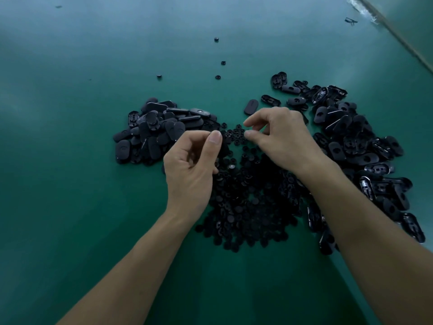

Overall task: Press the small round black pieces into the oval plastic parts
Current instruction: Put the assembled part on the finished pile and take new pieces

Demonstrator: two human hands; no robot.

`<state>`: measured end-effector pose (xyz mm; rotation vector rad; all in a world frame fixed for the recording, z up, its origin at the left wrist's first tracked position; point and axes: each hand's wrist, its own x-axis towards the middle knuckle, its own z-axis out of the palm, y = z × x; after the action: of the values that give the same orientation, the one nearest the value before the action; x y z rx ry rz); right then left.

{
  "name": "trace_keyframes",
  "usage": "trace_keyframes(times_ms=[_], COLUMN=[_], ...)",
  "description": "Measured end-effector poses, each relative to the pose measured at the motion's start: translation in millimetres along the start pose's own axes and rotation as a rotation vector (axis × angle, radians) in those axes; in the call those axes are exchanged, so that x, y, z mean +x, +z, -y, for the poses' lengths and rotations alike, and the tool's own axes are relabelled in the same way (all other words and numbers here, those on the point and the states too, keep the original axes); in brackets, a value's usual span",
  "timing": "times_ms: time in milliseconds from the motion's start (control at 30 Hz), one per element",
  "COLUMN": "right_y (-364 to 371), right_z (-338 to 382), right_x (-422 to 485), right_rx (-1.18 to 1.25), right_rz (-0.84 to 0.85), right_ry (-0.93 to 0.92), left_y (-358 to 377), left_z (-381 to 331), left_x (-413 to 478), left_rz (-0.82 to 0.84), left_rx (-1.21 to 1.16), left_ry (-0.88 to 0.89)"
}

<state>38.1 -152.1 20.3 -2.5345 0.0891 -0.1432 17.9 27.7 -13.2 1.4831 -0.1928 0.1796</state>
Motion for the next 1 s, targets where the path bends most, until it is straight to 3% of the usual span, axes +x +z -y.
trace_keyframes(times_ms=[133, 500, 700, 1000], right_y=[9.1, 14.7, 8.1, 1.1], right_z=[0.7, 4.1, 8.2, 7.3], right_x=[0.4, -0.7, -7.4, -9.7], right_rx=[-0.088, -0.015, 0.195, 0.129], right_rz=[0.072, 0.033, -0.032, 0.123], right_ry=[-0.005, -0.017, -0.024, -0.049], left_y=[-1.1, 1.3, -0.3, -0.5], left_z=[1.5, 1.0, 2.4, 3.7], left_x=[0.5, 1.1, 2.0, 1.9], left_rz=[-0.027, -0.047, -0.059, -0.083], left_rx=[-0.067, -0.086, -0.052, -0.163], left_ry=[-0.063, -0.074, -0.049, -0.099])
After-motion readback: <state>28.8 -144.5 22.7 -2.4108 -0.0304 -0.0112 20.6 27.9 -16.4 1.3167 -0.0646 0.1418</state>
